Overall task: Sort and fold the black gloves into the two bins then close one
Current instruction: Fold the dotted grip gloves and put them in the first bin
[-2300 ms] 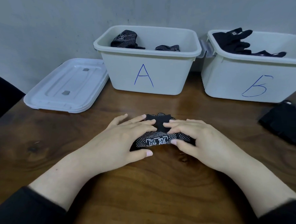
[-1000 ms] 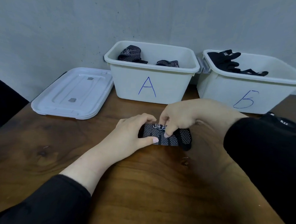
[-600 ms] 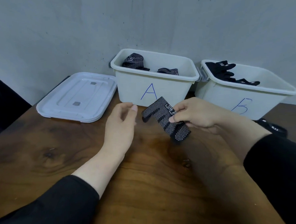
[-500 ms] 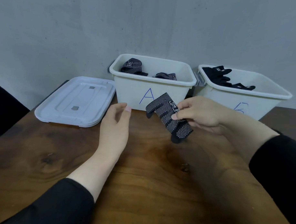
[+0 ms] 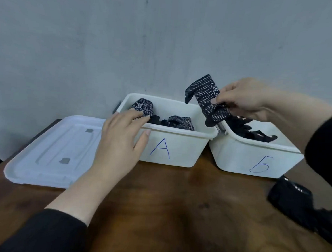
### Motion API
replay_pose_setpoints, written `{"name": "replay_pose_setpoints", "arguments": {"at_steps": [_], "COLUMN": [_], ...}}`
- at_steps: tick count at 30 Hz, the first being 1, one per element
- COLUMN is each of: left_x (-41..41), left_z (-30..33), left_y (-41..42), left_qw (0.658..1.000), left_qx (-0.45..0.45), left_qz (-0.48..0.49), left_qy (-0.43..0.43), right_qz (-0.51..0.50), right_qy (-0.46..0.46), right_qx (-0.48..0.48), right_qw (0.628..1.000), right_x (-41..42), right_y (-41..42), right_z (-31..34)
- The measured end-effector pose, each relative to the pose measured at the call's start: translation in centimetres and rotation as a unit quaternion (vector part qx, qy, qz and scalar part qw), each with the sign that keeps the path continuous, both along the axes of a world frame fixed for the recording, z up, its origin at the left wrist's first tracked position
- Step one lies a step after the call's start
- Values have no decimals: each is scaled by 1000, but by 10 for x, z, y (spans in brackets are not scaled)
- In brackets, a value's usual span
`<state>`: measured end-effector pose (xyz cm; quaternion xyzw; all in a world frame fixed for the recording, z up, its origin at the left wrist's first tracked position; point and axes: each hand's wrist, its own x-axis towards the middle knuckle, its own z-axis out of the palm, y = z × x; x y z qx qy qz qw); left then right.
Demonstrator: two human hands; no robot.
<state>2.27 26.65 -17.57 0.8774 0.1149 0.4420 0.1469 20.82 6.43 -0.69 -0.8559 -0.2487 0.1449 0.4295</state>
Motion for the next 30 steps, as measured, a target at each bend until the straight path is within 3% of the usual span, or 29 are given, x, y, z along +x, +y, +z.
{"name": "replay_pose_setpoints", "arguments": {"at_steps": [7,13,15,17,19,22,24,27,30], "left_x": [31,37,38,39,39,39,39,39,40], "left_z": [24,29,28,26,25,25,25,26,26], "left_y": [22,27,29,30,32,32,30,29,30], "left_qw": [985,980,978,977,976,977,979,979,979], "left_qx": [69,86,87,90,95,81,67,65,58], "left_qz": [15,20,19,20,17,8,3,5,5], "left_qy": [158,181,186,193,196,195,191,192,197], "right_qz": [-30,-67,-60,-17,34,118,169,191,209], "right_qy": [-9,-51,-135,-281,-410,-486,-462,-364,-333], "right_qx": [-76,-196,-309,-418,-452,-465,-508,-551,-569], "right_qw": [997,977,940,864,791,730,707,727,722], "right_x": [26,35,37,35,38,50,59,66,69], "right_y": [61,92,101,106,107,104,98,90,84], "right_z": [-35,-53,-60,-66,-70,-71,-68,-63,-65]}}
